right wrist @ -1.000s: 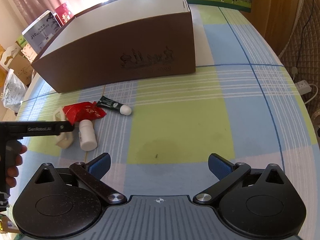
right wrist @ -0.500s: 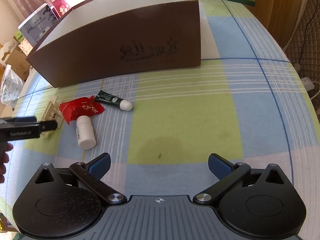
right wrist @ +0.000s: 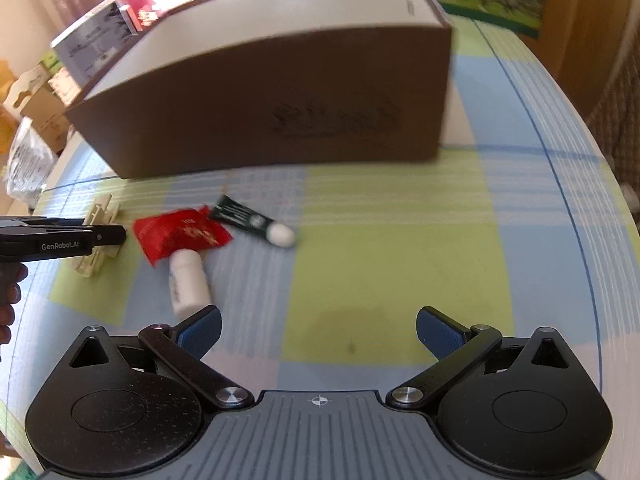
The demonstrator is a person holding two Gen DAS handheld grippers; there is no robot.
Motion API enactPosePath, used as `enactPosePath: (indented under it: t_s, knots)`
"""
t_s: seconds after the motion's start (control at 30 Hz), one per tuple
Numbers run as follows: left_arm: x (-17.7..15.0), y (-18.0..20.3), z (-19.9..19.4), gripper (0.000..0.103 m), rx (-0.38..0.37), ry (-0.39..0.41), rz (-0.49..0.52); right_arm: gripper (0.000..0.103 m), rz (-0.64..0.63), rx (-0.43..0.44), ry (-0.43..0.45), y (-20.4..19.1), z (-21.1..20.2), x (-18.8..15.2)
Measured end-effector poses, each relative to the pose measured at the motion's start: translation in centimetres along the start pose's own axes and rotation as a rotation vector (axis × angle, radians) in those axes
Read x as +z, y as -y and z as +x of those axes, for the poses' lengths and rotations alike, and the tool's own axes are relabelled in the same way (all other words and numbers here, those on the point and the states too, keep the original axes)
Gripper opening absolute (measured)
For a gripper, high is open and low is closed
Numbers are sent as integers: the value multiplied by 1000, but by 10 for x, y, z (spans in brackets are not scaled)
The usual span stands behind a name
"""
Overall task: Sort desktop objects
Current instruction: 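Grasp the white hair clip with the left gripper while the right gripper grasps the white pill bottle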
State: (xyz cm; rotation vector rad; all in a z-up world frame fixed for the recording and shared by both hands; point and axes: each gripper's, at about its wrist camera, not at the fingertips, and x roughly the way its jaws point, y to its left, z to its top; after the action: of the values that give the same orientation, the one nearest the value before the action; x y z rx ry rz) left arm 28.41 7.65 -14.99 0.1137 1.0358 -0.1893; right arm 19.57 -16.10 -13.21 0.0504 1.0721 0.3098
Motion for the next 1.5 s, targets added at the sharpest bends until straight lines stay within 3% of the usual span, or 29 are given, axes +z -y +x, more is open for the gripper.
enactPosePath:
  t_s: [0.13,0.17,0.23,0.37,0.53,0.63,1.13,1.5]
  knots:
    - [-5,-21,-4,41,17,-17,-42,99,-96,64,29,-26,4,5]
    - [-6,-23,-5,41,19,-22,-45,94,-125,76,30,-33,8,6]
    - [-9,-27,-9,41,14,-32,-41,74,-182,103,14,-48,16,7]
    - [-15,-33,-15,40,1,-45,-45,63,-260,107,0,-70,33,9]
    - [-19,-34,-18,39,-20,-57,-40,35,-331,65,-12,-87,48,7]
    - [-20,-34,-19,38,-32,-55,-32,24,-359,38,-5,-88,48,1]
    - [-18,-32,-16,38,-50,-49,-2,24,-235,-64,-9,-61,21,-23]
    - [-30,-18,-25,37,-67,-63,-10,24,-222,-65,-19,-55,13,-24]
